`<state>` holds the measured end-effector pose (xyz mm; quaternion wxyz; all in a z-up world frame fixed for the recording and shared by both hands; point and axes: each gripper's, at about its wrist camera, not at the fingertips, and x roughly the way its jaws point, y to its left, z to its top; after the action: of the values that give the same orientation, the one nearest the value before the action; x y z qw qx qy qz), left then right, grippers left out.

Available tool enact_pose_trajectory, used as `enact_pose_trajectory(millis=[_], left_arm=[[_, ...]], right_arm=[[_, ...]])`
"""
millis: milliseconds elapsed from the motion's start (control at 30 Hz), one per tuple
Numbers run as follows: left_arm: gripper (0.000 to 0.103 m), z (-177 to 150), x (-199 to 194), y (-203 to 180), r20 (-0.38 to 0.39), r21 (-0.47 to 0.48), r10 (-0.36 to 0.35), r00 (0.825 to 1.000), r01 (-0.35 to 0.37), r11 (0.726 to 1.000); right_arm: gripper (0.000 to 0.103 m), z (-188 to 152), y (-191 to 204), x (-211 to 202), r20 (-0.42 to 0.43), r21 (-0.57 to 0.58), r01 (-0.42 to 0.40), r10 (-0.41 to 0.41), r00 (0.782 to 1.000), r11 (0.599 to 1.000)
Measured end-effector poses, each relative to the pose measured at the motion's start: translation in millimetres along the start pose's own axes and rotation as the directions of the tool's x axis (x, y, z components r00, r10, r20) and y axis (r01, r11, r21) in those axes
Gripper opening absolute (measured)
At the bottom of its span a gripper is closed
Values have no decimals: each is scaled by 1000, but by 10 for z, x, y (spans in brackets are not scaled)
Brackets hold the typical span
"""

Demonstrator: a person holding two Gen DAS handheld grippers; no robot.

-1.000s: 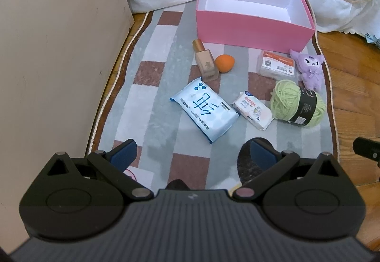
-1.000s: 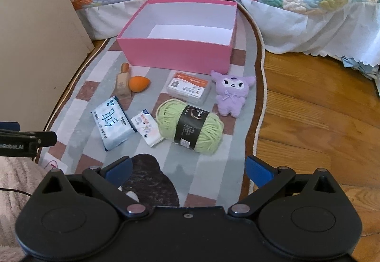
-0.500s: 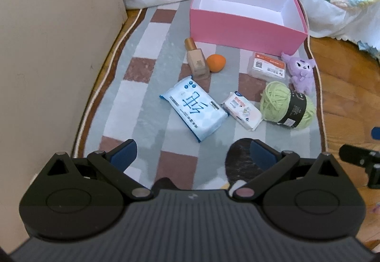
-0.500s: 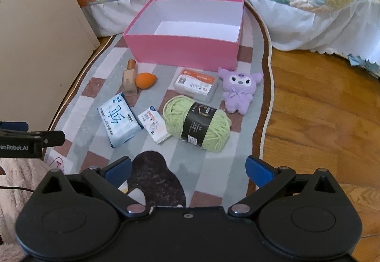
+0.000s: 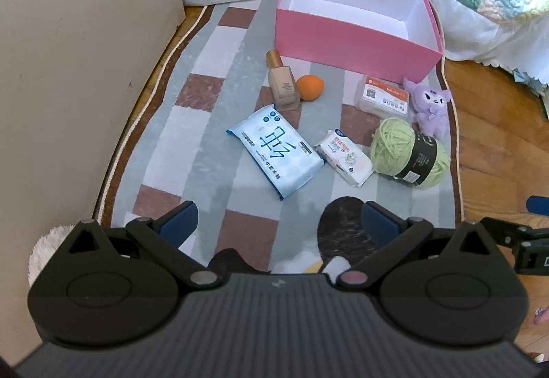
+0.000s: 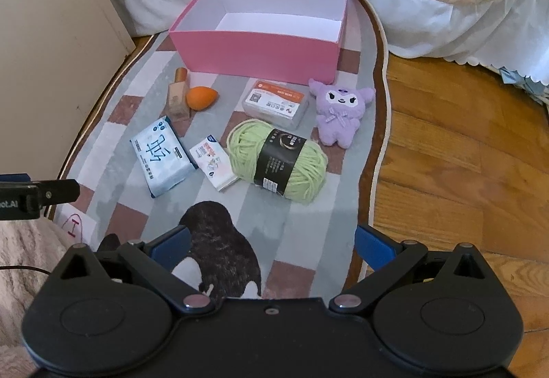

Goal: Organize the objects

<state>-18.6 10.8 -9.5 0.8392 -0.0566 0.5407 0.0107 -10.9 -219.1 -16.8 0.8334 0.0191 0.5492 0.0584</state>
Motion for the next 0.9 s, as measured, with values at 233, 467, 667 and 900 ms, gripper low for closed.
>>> enact_pose_trajectory(millis=[233,467,667,900], left_arm=[[103,-13,5,1,3,2,9,1000,-9,1000],[103,-19,-22,-14,9,15,4,1000,-4,1000],[103,-15,-111,-76,25,43,-20,999,19,999],[103,122,-264,-180,71,63,-79,994,75,995]], right_arm=[[103,8,-11,11,-3,4,4,-4,1000,1000],[103,-2,-18,42,-5,-7,21,-21,1000,1000],[103,-13,16,-71,32,-31,22,-21,999,999],[103,37,118,-427,175,-135,-32,55,983,990]])
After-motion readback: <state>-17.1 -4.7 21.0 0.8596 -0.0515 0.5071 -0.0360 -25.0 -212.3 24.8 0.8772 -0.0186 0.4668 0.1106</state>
